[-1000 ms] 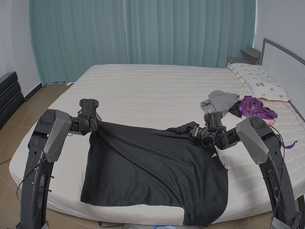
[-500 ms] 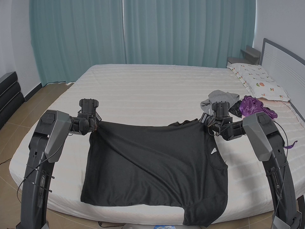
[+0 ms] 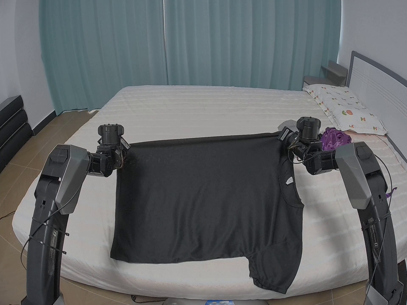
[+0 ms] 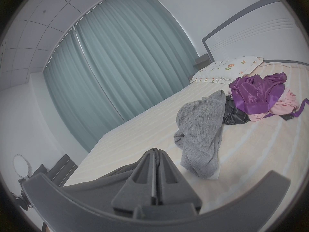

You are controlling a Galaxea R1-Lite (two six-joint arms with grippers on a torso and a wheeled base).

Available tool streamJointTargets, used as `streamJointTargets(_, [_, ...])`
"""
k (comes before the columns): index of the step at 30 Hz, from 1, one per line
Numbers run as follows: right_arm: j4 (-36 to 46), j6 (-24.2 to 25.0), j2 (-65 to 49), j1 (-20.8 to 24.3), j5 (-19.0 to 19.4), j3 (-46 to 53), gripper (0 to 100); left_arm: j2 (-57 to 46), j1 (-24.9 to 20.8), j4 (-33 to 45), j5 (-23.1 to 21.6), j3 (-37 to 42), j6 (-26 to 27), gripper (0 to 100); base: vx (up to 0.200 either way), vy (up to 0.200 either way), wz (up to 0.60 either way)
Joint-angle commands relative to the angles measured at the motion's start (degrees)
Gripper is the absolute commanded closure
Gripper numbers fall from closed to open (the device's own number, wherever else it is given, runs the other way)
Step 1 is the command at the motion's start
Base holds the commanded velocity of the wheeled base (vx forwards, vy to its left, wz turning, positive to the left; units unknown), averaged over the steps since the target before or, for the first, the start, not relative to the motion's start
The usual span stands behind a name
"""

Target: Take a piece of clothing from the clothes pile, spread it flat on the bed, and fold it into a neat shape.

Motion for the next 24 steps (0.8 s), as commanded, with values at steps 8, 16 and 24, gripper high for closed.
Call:
streamJointTargets(8, [-0.5,-0.6,7.3,1.4,-0.5,0.0,100,2.8,-1.3,-3.2,-1.6,0.0,0.7,100,0.000,0.000,0.00])
streamJointTargets(16, [-0.7,-0.4,11.4,2.0,-0.8,0.0,100,6.4,-2.1,-5.0,-1.7,0.0,0.7,100,0.000,0.000,0.00])
streamJointTargets(24, [-0.9,-0.1,9.2,2.1,-0.7,1.3,0,6.4,-2.0,-4.0,-0.8,0.1,0.6,0,0.000,0.000,0.00])
